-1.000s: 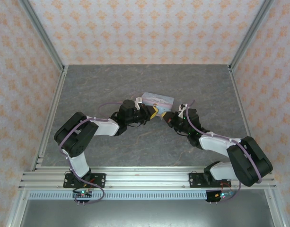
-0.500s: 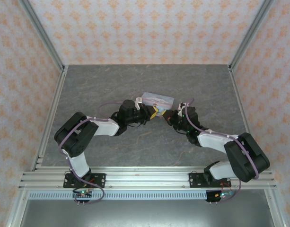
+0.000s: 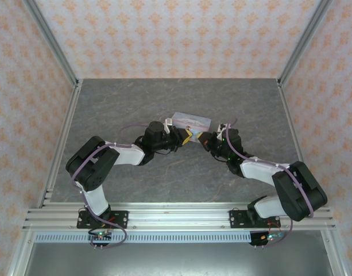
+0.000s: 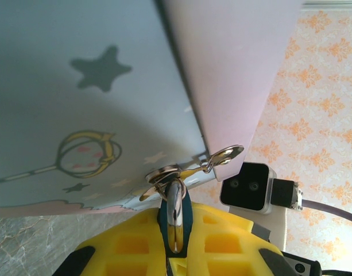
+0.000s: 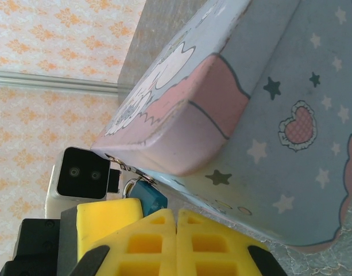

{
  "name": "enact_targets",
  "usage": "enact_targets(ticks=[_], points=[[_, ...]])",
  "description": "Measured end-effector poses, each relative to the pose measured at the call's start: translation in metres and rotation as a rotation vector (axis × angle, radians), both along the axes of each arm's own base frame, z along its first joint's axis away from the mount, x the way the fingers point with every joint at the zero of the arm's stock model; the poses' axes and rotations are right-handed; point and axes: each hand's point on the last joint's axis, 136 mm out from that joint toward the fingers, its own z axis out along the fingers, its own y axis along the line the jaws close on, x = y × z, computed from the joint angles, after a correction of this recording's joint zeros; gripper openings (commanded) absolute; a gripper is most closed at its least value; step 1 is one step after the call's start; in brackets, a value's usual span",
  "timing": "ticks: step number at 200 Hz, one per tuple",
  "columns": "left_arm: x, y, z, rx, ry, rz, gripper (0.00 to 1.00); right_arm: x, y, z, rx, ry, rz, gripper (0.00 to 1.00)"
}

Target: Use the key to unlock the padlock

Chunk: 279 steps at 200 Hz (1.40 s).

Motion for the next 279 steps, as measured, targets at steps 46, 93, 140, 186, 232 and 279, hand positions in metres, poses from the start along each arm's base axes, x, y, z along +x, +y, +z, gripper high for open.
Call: enact_targets(ticks=[46, 93, 140, 186, 232, 279], points=[[0.0008, -0.0008, -0.0004, 0.005, -0.004, 0.016, 0.0, 0.0005, 0.0005, 0.0016, 0.017, 0.005, -0.001, 0.0], [0.0013, -0.0014, -0.0001, -0.004, 0.012, 0.03, 0.0, 0.0008, 0.0006, 0.0001, 0.021, 0.013, -0.003, 0.0], [0.0022, -0.0016, -0.0001, -0.002, 0.01, 0.041, 0.0, 0.0013, 0.0009, -0.001, 0.029, 0.022, -0.008, 0.0], [0.0025, -0.0015, -0.0002, -0.001, 0.01, 0.044, 0.0, 0.0018, 0.0013, -0.0014, 0.039, 0.029, -0.012, 0.0], [0.0052, 0.0004, -0.0004, 0.004, 0.006, 0.063, 0.0, 0.0047, 0.0038, -0.0013, 0.049, 0.039, -0.016, 0.0], [0.0059, 0.001, -0.0006, 0.002, 0.011, 0.07, 0.0, 0.0052, 0.0043, -0.0017, 0.058, 0.048, -0.025, 0.0]])
